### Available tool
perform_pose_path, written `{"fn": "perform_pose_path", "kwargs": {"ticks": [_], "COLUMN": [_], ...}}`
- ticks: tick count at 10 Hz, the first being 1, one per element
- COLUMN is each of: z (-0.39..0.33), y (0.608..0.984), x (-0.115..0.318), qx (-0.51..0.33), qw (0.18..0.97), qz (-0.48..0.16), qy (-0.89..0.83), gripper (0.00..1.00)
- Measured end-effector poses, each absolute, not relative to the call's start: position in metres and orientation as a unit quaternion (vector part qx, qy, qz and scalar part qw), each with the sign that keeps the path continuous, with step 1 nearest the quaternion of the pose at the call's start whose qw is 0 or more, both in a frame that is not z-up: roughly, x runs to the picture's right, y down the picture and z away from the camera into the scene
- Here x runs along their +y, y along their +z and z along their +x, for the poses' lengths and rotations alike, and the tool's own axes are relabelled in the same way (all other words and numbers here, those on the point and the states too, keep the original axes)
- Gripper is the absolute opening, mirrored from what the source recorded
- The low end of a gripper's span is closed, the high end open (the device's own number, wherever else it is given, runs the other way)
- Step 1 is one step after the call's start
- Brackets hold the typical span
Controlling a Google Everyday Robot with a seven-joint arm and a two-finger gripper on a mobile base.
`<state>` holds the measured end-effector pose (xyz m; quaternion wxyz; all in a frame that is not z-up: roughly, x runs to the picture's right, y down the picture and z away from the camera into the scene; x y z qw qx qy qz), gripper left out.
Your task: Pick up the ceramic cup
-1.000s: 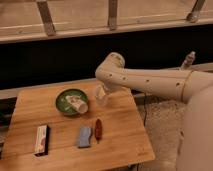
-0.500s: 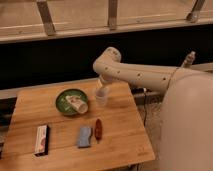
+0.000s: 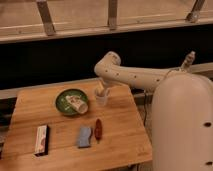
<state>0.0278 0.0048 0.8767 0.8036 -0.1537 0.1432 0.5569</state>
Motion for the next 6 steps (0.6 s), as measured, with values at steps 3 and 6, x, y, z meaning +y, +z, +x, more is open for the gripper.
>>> {"fn": "perform_pose_path", "kwargs": {"ticks": [3,6], "z": [0.021,0.013], "y": [0.88,0.875], "x": [0.017,0.023], "qx": [0.149,0.142], "qw": [0.805,0.806], "qz": [-0.181,-0.2], "qy": [0.545,0.538], "gripper": [0.49,0.2]}}
